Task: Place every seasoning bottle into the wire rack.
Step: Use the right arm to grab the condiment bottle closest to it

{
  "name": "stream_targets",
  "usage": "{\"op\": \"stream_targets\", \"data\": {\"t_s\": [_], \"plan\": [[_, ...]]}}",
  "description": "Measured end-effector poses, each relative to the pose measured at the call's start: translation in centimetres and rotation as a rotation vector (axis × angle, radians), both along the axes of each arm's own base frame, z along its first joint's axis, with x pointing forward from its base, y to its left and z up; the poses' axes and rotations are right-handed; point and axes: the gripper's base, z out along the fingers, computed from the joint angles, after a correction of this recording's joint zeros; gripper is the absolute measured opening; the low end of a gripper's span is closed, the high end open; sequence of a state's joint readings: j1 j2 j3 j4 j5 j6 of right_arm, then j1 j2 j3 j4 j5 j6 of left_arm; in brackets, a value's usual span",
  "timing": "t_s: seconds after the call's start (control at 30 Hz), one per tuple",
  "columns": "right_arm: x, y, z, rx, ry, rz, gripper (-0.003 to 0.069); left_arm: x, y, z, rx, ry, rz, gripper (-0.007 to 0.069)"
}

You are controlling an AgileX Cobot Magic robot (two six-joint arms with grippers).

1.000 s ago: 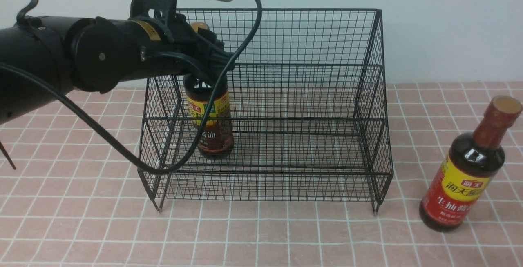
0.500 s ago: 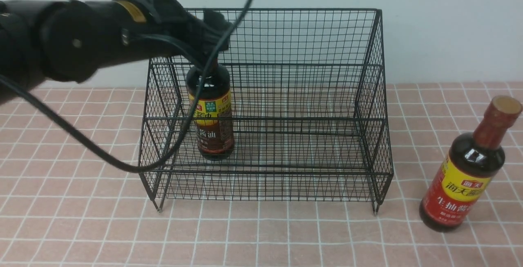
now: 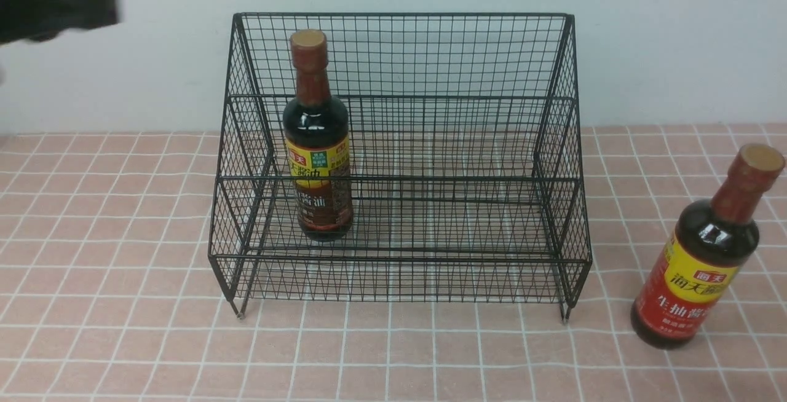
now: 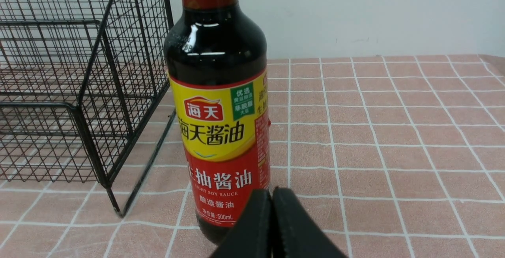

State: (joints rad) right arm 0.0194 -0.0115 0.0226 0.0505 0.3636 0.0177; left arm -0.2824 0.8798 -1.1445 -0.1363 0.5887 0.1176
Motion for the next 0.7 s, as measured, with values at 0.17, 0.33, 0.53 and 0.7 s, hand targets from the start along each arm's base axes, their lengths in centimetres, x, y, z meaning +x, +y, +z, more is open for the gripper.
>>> {"op": "stream_targets", "data": {"t_s": [0.17, 0.33, 0.53, 0.7], "plan": [[0.0, 0.0, 0.0, 0.0, 0.0, 0.0, -0.0011, -5.0, 1.3, -0.5, -0.053, -0.065, -0.015, -0.0007], [0.0, 0.0, 0.0, 0.0, 0.0, 0.0, -0.0011, -8.6, 2.2, -1.3, -0.083, -0.121, -0.024, -0.0007], [0.0, 0.0, 0.0, 0.0, 0.0, 0.0, -0.0011, -10.9, 2.8, -1.2, -0.094, -0.172, -0.029, -0.0007], [0.0, 0.0, 0.0, 0.0, 0.0, 0.0, -0.0011, -12.3, 3.3, -1.7, -0.026, -0.169, -0.028, -0.0007]]}}
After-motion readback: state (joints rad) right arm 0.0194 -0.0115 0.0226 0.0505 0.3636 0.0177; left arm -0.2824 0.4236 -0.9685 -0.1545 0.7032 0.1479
